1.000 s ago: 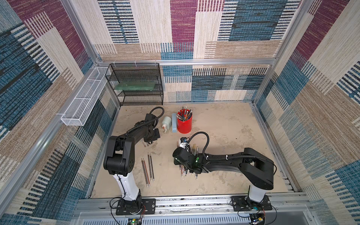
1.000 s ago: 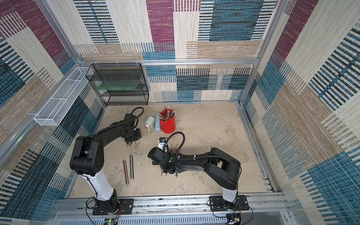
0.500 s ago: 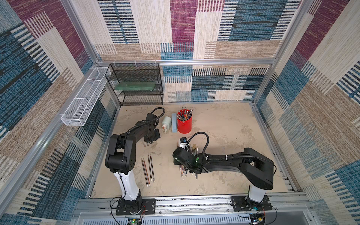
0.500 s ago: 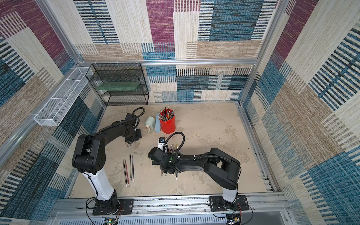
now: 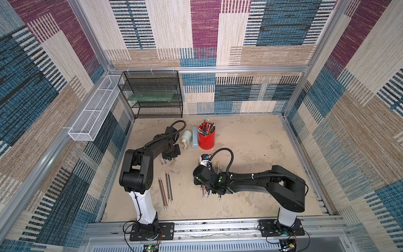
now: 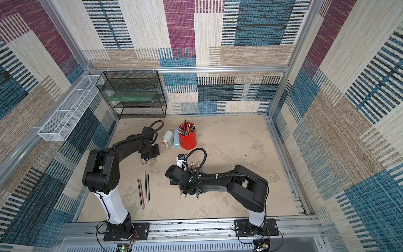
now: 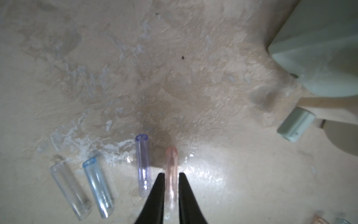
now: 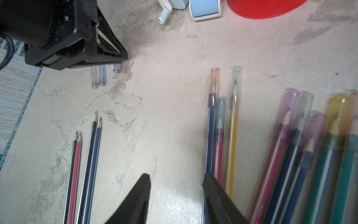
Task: Remove the protective cover of the pencils
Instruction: Place the protective sleeve at the center of the board.
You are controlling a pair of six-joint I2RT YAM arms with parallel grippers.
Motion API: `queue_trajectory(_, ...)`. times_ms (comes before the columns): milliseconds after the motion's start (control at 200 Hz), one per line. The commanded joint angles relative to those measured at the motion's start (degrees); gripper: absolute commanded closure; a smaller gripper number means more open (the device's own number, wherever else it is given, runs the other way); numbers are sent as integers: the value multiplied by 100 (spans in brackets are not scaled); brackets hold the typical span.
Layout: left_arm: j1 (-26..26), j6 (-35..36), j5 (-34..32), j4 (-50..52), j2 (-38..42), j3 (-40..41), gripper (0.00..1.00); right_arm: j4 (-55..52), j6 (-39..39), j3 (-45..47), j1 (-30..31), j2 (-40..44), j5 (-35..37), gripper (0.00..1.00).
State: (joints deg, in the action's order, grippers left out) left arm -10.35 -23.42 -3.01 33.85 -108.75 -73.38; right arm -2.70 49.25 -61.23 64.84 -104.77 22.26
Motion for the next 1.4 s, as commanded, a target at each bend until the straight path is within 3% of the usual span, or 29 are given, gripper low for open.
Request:
queue_trajectory(0,3,137,-132,91,-31,-52,82,138,33,17,-7,26,15,50)
queue_trajectory(506,-19,118,-252,93,-19,-63,86,123,14,-16,-22,4,-3,50)
queue_trajectory(801,-47,154,-285,-65,151,86,86,-389,111,-219,11,-128,337,51)
queue_trajectory(1392,-55,59,-424,-1312,1687,1595,80,-970,111,-779,11,-729,299,58)
